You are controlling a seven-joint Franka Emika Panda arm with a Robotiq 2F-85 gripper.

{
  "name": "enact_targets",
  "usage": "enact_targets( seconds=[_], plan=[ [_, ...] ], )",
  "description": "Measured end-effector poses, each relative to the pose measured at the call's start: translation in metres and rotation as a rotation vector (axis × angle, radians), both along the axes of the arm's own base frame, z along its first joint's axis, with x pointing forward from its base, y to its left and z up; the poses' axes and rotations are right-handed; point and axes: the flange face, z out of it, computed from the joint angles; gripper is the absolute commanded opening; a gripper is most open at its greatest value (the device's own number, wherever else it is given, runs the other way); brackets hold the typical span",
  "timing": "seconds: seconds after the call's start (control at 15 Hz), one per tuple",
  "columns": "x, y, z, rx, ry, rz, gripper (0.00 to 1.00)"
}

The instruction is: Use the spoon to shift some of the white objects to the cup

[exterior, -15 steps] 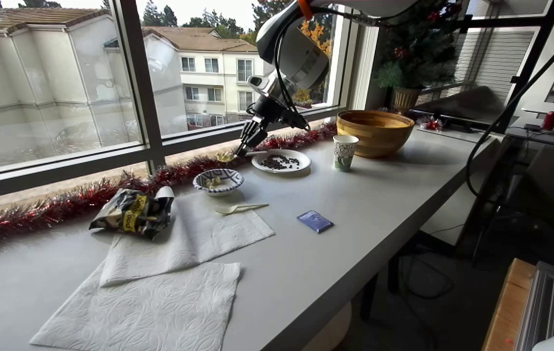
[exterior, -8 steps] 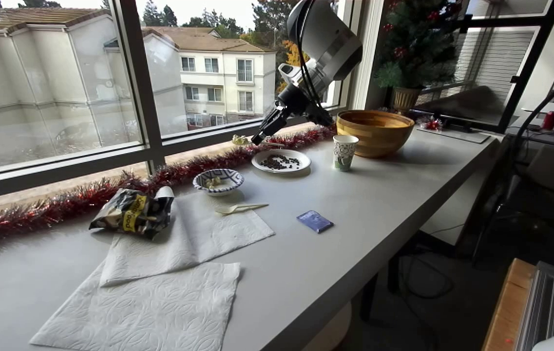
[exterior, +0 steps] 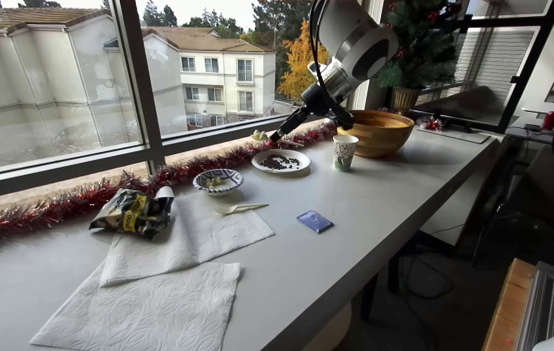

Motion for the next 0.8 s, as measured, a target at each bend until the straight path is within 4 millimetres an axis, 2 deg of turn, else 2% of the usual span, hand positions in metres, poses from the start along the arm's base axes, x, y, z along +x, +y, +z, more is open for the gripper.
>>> enact_targets(
  seconds=[0.4, 0.8],
  plan=[
    [-0.025, -0.005, 0.011, -0.065, 0.055, -0.263, 0.03],
    [-0.037, -0.023, 0.017, -0.062, 0.078, -0.524, 0.03]
  ],
)
